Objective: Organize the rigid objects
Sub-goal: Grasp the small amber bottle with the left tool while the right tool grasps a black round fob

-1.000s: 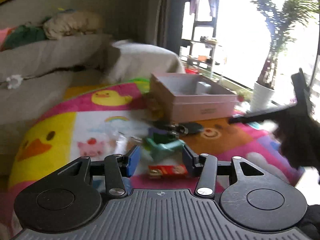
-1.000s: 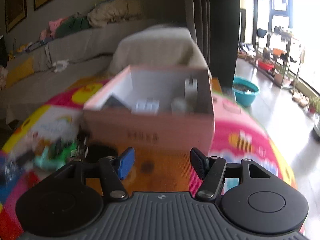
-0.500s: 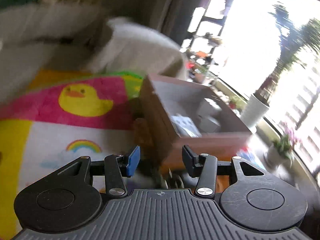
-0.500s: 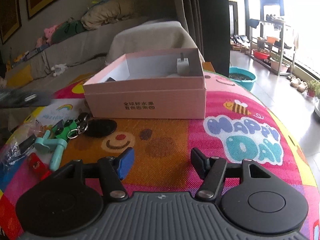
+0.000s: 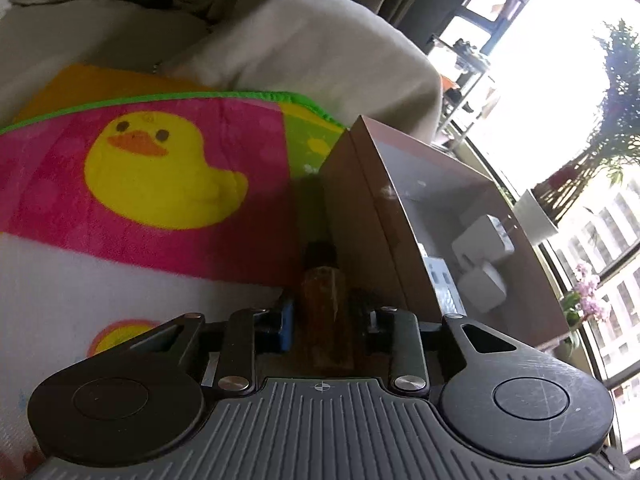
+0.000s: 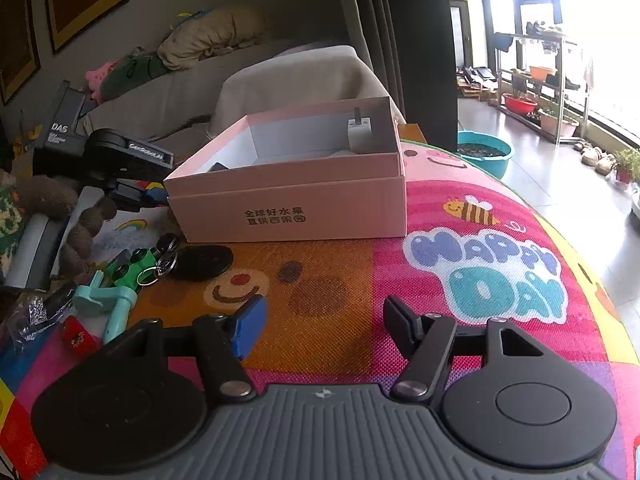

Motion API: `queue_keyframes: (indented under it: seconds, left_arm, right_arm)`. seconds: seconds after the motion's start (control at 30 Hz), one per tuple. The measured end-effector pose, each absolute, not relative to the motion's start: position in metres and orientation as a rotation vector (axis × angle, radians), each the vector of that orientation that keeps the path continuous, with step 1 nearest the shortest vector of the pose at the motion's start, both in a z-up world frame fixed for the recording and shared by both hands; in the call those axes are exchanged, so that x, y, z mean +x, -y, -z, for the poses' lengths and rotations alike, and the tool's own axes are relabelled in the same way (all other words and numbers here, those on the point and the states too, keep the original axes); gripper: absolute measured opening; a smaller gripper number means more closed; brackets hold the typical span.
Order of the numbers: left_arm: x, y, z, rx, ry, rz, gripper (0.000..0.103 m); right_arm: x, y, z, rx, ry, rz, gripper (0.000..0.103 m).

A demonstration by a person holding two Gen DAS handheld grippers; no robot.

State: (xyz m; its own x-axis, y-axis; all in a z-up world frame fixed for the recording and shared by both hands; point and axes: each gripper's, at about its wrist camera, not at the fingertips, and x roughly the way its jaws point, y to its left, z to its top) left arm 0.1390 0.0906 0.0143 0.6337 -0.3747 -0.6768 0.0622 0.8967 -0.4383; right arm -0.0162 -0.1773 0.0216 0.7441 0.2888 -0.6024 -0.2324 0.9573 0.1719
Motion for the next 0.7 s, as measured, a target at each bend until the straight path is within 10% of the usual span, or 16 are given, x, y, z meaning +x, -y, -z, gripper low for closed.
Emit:
queue_keyframes:
  seconds: [0.7]
  left_arm:
    - [0.008,-0.136,-0.017,-0.383,-0.797,0.204,0.032]
  right_arm:
    - [-0.004,0.118,-0.033,-0.013,-0.729,-0.463,0.067]
